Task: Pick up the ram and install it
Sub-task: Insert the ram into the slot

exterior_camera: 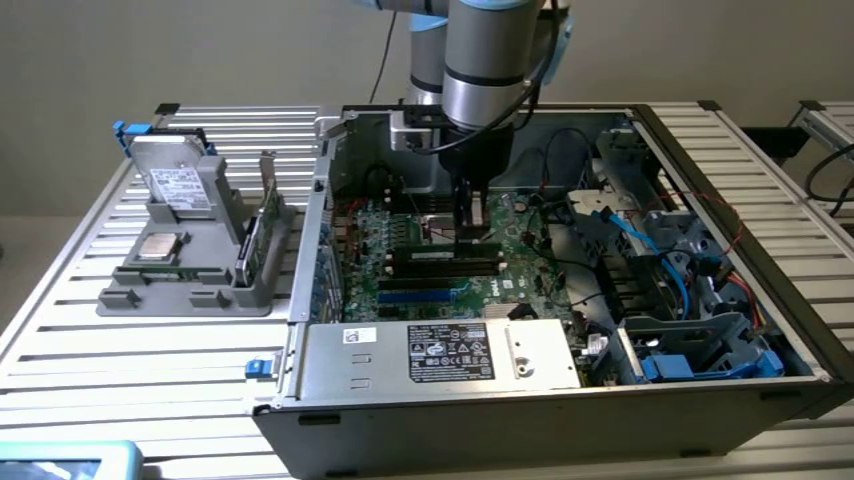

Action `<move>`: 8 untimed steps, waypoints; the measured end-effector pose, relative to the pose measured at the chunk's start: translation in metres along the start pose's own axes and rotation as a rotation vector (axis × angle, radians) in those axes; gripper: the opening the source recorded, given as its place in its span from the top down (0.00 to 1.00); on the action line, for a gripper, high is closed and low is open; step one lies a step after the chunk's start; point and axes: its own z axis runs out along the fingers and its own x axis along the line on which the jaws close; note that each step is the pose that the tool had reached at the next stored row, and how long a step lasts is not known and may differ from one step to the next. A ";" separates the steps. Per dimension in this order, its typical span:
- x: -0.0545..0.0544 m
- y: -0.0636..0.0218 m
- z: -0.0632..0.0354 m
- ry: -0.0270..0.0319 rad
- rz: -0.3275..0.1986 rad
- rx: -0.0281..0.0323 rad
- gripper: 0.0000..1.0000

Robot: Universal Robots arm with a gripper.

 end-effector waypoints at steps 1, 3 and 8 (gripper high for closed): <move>0.000 0.0000 0.0004 0.0001 0.000 0.0000 0.87; 0.000 0.0000 0.0012 0.0001 0.000 0.0000 0.87; 0.001 0.0000 0.0028 0.0002 0.000 -0.0001 0.87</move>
